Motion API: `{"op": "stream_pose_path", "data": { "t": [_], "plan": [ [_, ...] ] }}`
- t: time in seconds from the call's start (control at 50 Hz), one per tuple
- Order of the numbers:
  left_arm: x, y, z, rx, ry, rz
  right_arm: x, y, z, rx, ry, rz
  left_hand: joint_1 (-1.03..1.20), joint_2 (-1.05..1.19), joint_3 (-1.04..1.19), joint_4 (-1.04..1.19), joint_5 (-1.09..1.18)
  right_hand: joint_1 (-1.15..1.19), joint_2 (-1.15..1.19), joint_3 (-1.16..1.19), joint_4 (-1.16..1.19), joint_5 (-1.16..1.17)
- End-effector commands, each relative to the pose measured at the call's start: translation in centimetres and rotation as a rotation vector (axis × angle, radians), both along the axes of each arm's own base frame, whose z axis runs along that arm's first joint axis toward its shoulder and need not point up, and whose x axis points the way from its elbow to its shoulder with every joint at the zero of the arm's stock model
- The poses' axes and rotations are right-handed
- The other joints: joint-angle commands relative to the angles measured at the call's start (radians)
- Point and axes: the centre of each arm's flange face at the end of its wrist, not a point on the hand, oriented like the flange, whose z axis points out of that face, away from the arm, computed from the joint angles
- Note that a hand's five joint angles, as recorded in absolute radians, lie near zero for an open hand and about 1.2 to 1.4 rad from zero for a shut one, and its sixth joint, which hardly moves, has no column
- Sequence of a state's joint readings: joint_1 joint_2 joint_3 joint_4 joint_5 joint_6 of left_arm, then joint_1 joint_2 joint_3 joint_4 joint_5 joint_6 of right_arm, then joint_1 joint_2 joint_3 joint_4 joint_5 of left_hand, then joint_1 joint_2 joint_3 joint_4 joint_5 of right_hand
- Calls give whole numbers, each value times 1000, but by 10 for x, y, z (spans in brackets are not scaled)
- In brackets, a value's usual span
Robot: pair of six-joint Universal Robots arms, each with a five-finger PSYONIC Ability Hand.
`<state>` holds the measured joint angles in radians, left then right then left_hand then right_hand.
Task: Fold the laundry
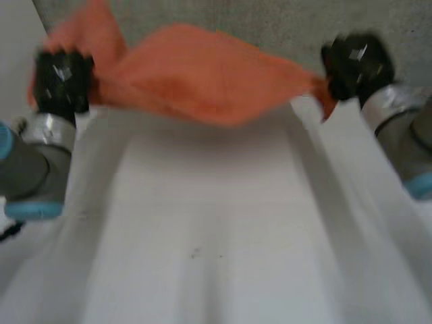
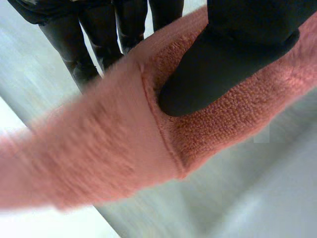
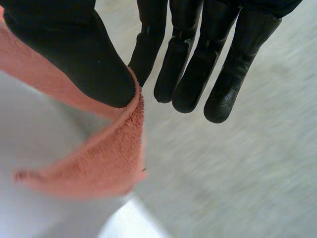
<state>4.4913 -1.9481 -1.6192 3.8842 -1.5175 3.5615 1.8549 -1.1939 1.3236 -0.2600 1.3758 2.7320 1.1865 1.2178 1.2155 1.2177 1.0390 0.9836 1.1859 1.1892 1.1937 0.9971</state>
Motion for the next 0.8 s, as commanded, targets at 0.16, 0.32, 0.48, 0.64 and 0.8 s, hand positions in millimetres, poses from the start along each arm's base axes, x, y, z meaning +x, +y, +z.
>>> {"op": "stream_pose_path", "data": {
  "t": [0.16,0.32,0.48,0.64,0.8],
  "plan": [
    [5,25,-114,356,-95,0,-5,29,-135,415,249,67,210,178,181,179,183,413,210,207,203,225],
    [10,29,-104,378,-96,15,-23,29,-139,470,225,20,210,178,181,179,183,413,210,207,203,225],
    [23,27,-98,375,-82,51,-43,17,-138,581,-11,-79,210,178,181,179,183,-238,-440,-444,-448,-426],
    [27,25,-97,375,-71,63,-58,10,-144,628,-126,-133,210,178,181,179,183,-441,-643,-646,-651,-629],
    [28,24,-98,377,-69,68,-64,5,-154,656,-142,-149,210,178,181,179,183,-496,-699,-702,-707,-684]
  ]
}}
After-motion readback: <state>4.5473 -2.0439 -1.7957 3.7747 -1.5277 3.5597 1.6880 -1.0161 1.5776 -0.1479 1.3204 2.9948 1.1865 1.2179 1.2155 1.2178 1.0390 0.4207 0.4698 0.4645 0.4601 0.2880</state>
